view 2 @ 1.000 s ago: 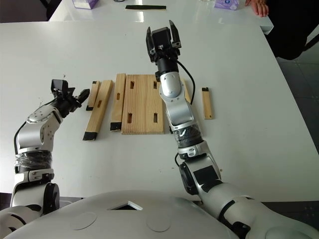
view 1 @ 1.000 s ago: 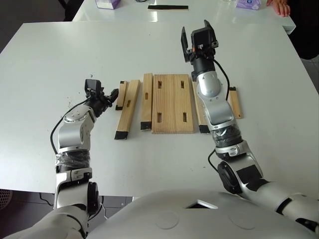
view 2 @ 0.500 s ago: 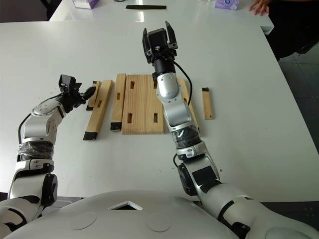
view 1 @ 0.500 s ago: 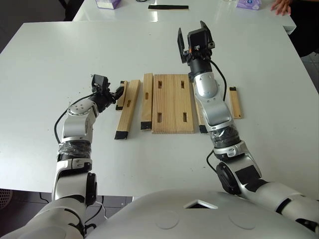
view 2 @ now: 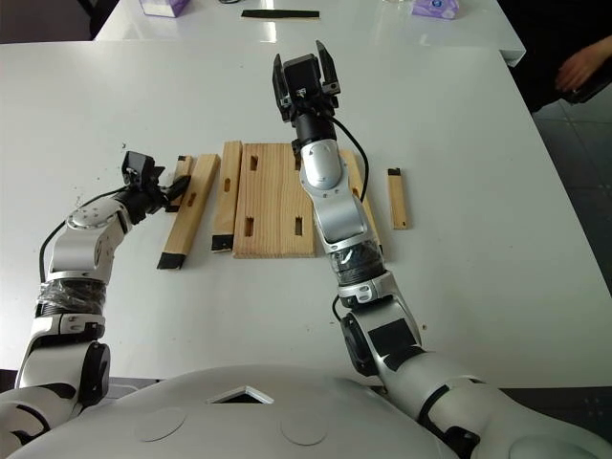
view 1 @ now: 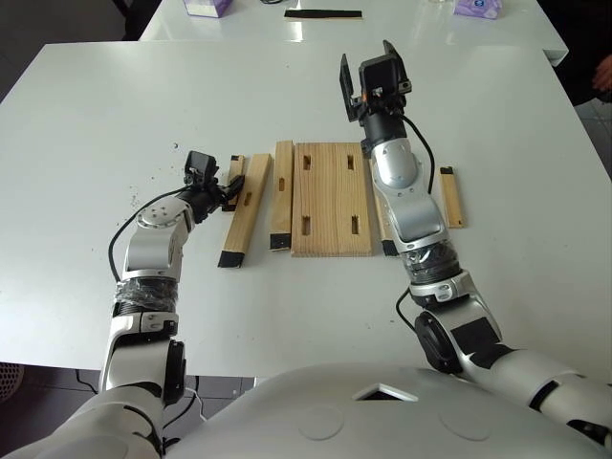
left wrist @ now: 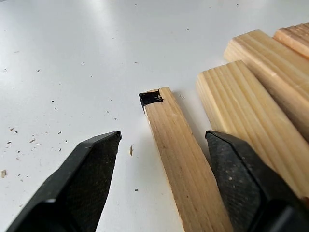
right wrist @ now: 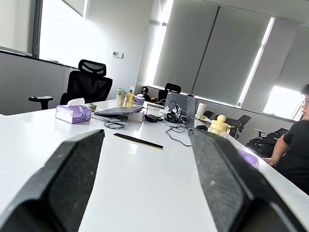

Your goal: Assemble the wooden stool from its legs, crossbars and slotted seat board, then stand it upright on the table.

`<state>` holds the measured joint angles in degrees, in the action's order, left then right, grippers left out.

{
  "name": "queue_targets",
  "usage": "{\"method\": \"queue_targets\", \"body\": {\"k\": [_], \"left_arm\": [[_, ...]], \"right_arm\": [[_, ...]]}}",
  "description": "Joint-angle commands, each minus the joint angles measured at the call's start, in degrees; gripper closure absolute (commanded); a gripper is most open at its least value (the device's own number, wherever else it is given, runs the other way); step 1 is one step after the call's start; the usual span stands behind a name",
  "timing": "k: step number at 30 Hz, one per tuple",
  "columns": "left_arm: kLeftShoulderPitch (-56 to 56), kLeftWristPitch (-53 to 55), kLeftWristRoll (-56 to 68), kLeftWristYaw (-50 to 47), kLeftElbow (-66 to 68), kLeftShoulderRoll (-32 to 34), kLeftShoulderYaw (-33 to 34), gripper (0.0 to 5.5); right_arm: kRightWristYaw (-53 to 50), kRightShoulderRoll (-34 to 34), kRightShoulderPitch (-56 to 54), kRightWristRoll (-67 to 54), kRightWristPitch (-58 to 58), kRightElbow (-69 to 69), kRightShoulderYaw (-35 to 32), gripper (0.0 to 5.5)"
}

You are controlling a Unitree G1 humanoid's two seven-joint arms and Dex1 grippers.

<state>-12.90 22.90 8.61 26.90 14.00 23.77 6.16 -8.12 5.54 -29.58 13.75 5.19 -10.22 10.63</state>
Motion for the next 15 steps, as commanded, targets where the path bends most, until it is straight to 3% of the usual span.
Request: {"method": "queue_targets", "body": {"k": [1, 11, 15], "left_arm": [[5.03, 3.75, 0.62, -0.58, -5.15, -0.47, -0.38, 2.22], [17.06, 15.64, 3.58, -5.51, -23.81, -2.11, 2.01, 2.22], [16.38, 17.51, 2.65, -8.81, -22.96, -3.29, 2.05, 2.22]], "right_arm": [[-0.01, 0.36, 0.52, -0.09, 0.89, 0.26, -0.26, 2.29], [-0.42, 0.22, 2.43, 0.36, 2.68, 3.35, -0.61, 2.29], [-0.84, 0.15, 2.73, 0.49, 3.04, 4.0, -0.86, 2.29]]}}
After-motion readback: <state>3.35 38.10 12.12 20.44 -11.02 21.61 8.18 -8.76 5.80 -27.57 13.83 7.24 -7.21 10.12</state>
